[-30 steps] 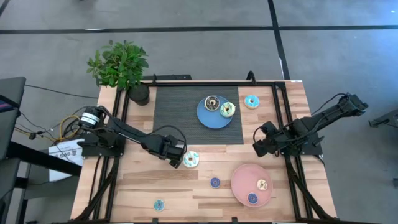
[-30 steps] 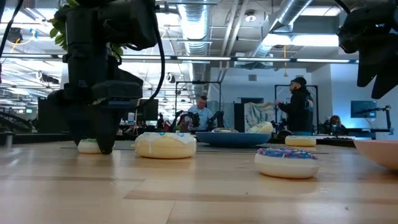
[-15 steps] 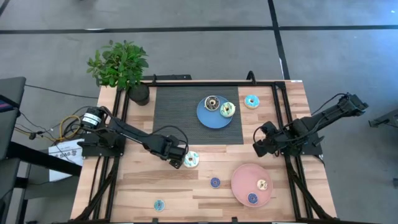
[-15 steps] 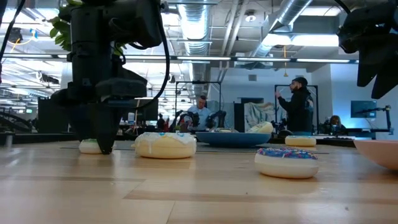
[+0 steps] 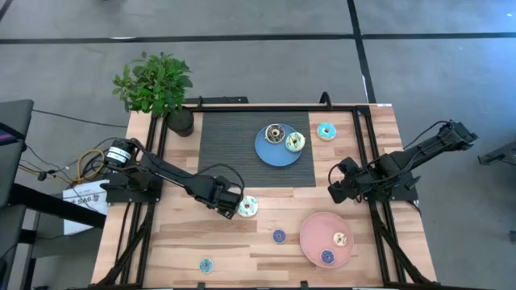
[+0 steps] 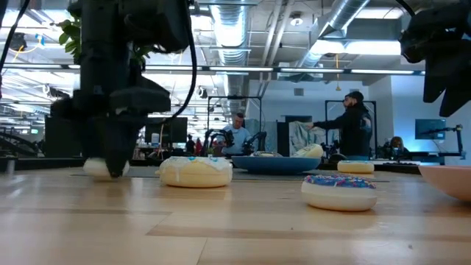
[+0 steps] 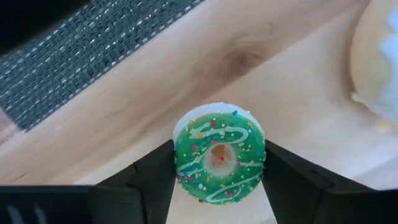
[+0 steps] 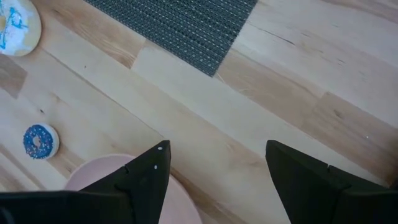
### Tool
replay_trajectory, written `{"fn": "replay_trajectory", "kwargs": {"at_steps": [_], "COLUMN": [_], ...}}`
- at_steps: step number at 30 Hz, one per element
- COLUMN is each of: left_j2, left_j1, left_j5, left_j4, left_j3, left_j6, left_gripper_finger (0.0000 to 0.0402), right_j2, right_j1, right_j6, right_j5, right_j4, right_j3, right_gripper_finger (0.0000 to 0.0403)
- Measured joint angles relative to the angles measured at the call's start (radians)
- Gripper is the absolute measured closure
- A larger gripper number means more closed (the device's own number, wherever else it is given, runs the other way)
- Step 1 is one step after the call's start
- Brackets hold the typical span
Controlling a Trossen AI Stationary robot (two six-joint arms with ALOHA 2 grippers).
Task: Pick & Place donuts
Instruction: Put the small green donut on the pink plate
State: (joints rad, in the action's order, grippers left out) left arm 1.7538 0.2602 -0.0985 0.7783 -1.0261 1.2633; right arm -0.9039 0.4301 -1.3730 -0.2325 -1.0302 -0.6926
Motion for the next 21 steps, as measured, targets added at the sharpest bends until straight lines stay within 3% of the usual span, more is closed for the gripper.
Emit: {"fn": "replay_trajectory", "kwargs": {"at_steps": [8, 12, 15, 21], "left_j2": [0.000, 0.000, 0.000, 0.034], "left_j1": [0.036, 0.049, 0.060, 0.085], "left_j5": [-0.063, -0.171, -0.285, -0.438], "left_j4": [0.069, 0.025, -0.103, -0.589], "left_j3": [-0.176, -0.288, -0.351, -0.370], "left_j6": [0.024, 0.010, -0.080, -0.472], "left_gripper_finger": [0.0205, 0.0205, 0.0205, 0.0205], "right_j2": [0.000, 0.000, 0.000, 0.000], "right_j1": [0.001, 0.001, 0.001, -0.001], "right_j6": [0.064, 0.105, 0.136, 0.179], "right_j5": [0.019, 0.024, 0.024, 0.023], "right_j4": [0.003, 0.003, 0.003, -0.012], "right_j3": [0.000, 0.000, 0.000, 0.000], "right_gripper_finger": [0.0147, 0.0147, 0.0147, 0.0147]}}
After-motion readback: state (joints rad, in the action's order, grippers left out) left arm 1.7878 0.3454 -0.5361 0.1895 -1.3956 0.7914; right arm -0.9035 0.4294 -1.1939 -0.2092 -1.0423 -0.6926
